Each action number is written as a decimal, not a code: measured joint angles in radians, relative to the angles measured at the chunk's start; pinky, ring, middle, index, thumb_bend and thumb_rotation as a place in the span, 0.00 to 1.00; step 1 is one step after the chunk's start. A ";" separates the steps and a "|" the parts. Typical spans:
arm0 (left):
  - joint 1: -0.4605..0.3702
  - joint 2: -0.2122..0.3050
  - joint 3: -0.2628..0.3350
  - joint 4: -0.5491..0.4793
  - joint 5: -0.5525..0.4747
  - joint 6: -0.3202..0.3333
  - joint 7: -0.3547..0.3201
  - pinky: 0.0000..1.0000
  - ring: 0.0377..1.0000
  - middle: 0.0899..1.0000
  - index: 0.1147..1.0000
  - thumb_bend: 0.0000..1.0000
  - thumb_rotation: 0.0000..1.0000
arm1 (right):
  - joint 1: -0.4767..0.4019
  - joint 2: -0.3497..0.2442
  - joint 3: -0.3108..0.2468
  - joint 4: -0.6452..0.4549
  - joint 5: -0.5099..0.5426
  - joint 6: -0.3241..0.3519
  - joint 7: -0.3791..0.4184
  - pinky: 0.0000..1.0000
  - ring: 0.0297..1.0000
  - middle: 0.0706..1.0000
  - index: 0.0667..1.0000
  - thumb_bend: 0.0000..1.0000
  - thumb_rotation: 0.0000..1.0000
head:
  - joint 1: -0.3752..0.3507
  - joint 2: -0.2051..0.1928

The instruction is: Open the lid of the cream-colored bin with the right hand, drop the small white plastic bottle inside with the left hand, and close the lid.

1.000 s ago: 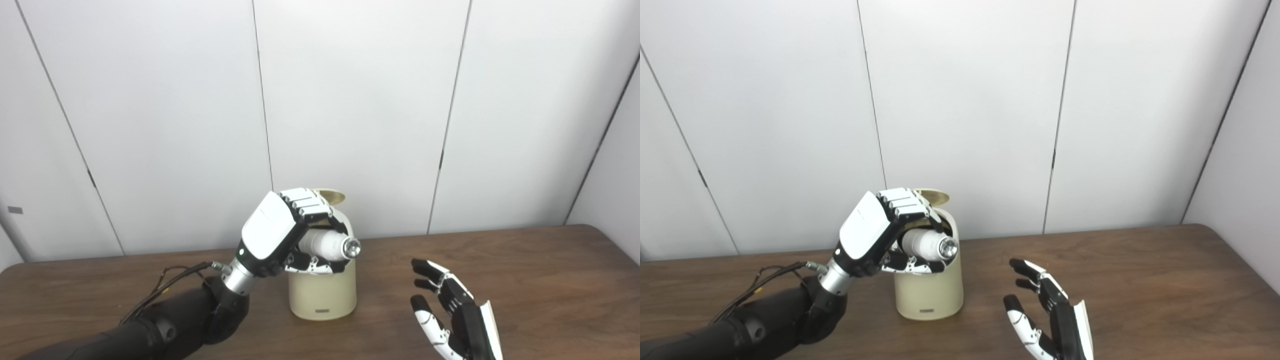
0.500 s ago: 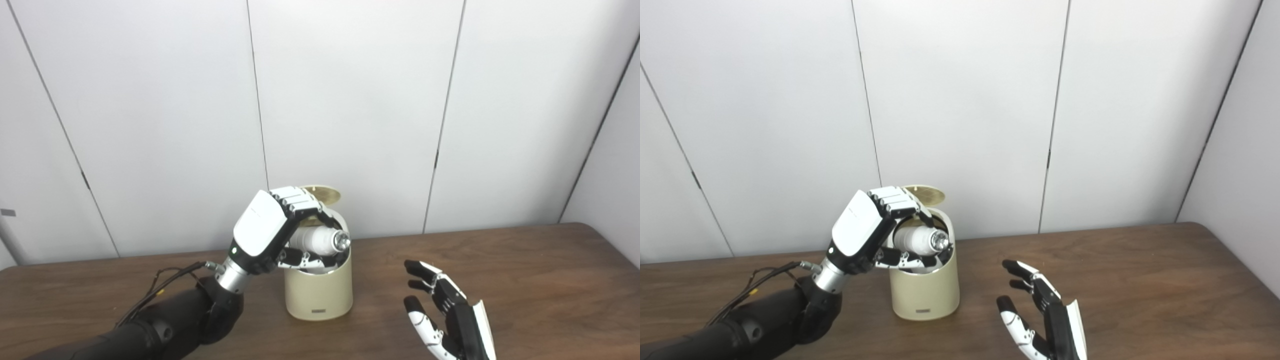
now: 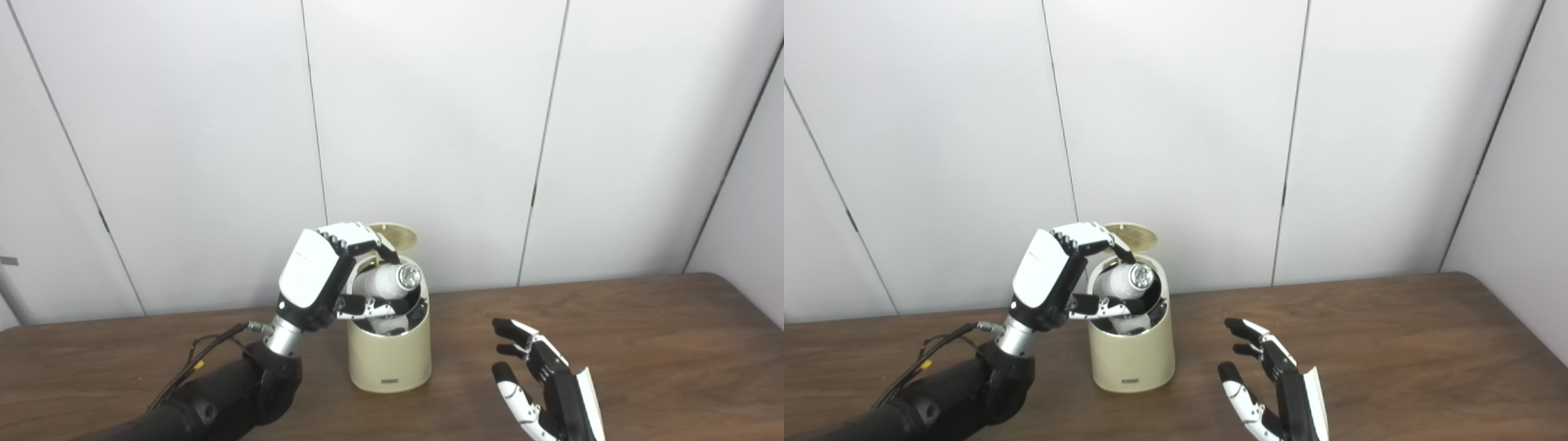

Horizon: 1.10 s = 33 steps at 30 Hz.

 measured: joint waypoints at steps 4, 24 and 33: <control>0.005 0.000 0.019 -0.001 -0.009 0.000 -0.037 0.50 0.57 0.46 0.40 0.52 0.00 | 0.000 0.000 0.002 0.000 -0.001 0.001 0.000 0.70 0.79 0.77 0.72 0.20 0.58 | -0.002 0.002; 0.049 0.000 0.152 -0.042 -0.086 0.000 -0.208 0.55 0.62 0.59 0.50 0.78 0.09 | -0.001 0.008 0.006 -0.016 -0.017 0.010 -0.007 0.69 0.78 0.77 0.71 0.18 0.56 | -0.009 0.011; 0.072 0.000 0.211 -0.056 -0.102 0.002 -0.294 0.57 0.64 0.61 0.59 0.99 0.17 | -0.001 0.009 0.006 -0.016 -0.014 0.010 -0.007 0.70 0.78 0.77 0.71 0.18 0.55 | -0.009 0.011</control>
